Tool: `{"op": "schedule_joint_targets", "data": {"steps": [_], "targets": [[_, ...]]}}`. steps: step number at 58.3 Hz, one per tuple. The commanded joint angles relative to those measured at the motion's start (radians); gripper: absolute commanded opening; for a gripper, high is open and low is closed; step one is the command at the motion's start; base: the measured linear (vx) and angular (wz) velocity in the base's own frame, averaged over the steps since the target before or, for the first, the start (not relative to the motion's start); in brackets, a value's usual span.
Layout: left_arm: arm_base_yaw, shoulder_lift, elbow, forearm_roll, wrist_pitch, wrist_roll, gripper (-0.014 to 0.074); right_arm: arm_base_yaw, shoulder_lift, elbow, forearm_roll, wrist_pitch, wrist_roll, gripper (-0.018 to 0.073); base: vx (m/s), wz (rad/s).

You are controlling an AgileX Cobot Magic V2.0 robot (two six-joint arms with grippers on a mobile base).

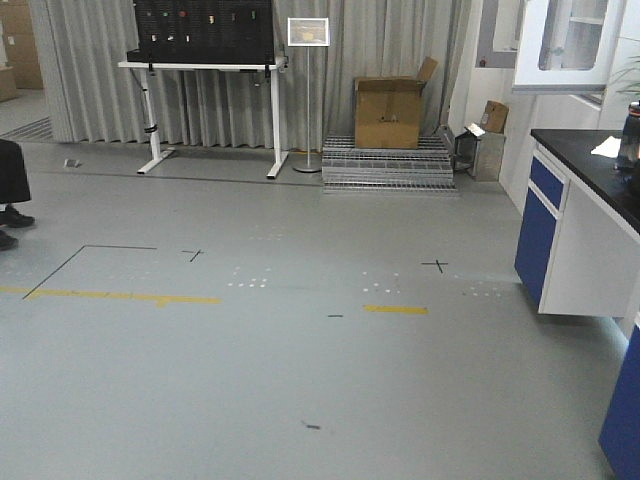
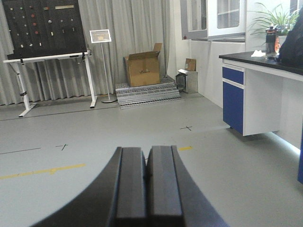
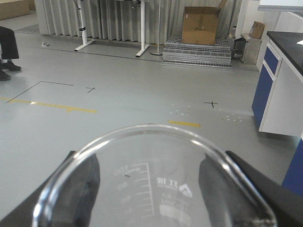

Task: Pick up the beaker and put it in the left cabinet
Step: 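Drive the base across the room carrying the beaker in the right gripper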

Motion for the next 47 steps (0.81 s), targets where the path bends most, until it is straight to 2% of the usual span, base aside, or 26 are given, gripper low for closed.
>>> {"op": "schedule_joint_targets", "data": {"steps": [1, 47], "targets": [[-0.004, -0.019, 0.016, -0.008, -0.084, -0.003, 0.0001, 0.0, 0.002, -0.03, -0.025, -0.073, -0.008, -0.0006, 0.7, -0.09], [-0.004, -0.019, 0.016, -0.008, -0.084, -0.003, 0.0001, 0.0, 0.001, -0.03, -0.025, -0.073, -0.008, -0.0006, 0.74, -0.06]]}}
